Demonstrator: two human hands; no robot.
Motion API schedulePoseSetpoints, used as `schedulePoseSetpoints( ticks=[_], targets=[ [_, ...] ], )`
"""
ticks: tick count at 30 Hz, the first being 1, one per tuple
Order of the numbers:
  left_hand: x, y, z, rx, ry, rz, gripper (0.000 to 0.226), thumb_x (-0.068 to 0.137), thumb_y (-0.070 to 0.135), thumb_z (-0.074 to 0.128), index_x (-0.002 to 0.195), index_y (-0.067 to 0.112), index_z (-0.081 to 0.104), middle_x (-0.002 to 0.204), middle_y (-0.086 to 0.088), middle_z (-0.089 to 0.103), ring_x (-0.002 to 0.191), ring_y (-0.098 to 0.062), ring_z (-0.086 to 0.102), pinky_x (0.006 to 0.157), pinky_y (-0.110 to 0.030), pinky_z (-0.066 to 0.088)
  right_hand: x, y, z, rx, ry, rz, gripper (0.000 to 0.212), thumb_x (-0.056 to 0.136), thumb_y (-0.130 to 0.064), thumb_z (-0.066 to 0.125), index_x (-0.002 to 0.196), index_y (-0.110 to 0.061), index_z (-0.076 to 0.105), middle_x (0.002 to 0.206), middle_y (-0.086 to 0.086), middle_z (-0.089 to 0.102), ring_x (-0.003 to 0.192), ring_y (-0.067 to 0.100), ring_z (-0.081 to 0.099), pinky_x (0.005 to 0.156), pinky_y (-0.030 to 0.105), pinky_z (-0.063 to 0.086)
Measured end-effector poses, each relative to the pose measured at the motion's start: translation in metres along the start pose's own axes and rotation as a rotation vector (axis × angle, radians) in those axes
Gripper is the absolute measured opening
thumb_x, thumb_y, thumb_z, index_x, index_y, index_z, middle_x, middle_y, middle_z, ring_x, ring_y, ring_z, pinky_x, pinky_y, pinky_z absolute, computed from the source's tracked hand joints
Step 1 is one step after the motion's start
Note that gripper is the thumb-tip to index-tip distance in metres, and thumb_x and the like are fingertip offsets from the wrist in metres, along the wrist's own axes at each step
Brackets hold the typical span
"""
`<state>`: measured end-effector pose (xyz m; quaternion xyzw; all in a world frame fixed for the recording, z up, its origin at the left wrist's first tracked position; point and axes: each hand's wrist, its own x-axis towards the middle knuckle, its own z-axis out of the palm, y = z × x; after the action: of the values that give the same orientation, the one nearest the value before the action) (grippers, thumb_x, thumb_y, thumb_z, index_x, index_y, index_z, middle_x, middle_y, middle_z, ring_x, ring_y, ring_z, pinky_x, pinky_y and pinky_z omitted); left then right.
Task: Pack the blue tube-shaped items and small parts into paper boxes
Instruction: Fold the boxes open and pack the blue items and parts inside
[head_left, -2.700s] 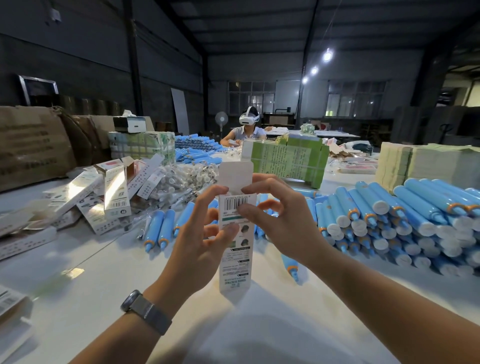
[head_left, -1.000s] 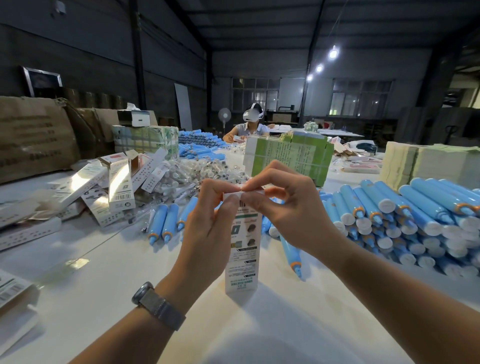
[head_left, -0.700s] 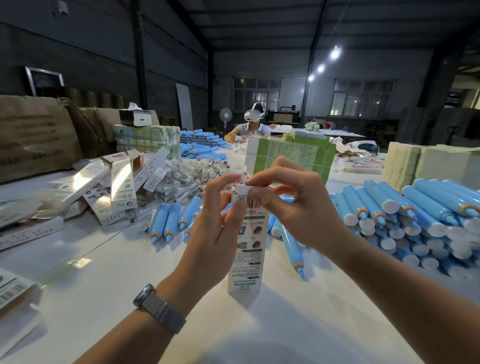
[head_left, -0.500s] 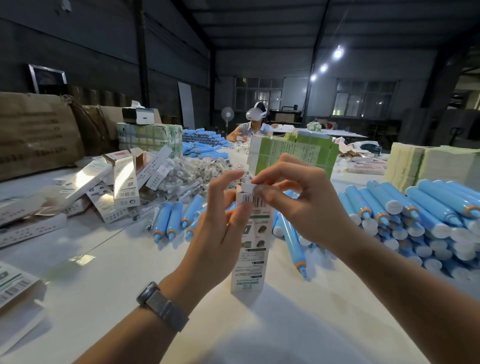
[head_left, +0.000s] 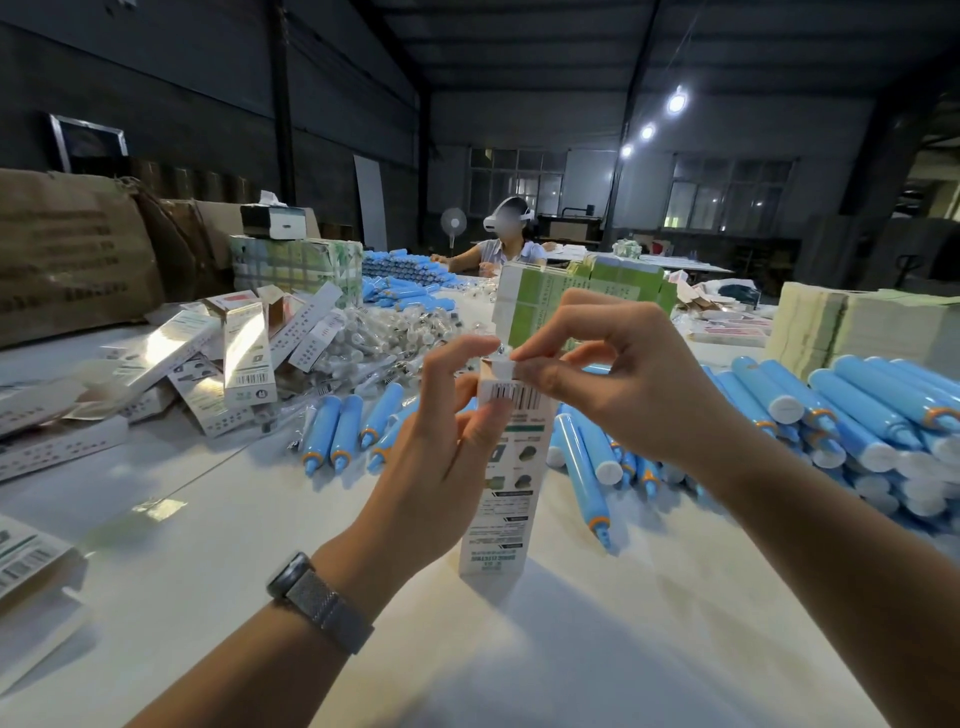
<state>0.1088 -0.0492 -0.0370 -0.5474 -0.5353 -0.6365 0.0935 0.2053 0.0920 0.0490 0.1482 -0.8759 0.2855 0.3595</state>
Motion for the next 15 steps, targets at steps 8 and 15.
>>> schedulePoseSetpoints(
  ticks=[8,15],
  targets=[
    [0.001,0.003,0.003,0.007,-0.036,0.003,0.026,0.099,0.041,0.042,0.118,0.056,0.034,0.107,0.004,0.068,0.084,-0.026,0.07,0.071,-0.046,0.06,0.001,-0.008,-0.017,0.122,-0.161,0.049,0.012,0.081,-0.004,0.076,0.081,-0.015,0.074,0.083,0.004,0.058,0.08,0.013,0.061,0.069,0.034,0.057],
    [0.0,0.0,0.003,0.061,0.024,0.024,0.018,0.101,0.046,0.041,0.114,0.057,0.037,0.098,-0.002,0.063,0.077,-0.041,0.061,0.063,-0.06,0.051,0.001,-0.005,-0.011,0.165,-0.154,0.027,0.015,0.082,-0.006,0.073,0.089,-0.019,0.075,0.085,0.014,0.056,0.086,0.032,0.06,0.067,0.052,0.056]
  ],
)
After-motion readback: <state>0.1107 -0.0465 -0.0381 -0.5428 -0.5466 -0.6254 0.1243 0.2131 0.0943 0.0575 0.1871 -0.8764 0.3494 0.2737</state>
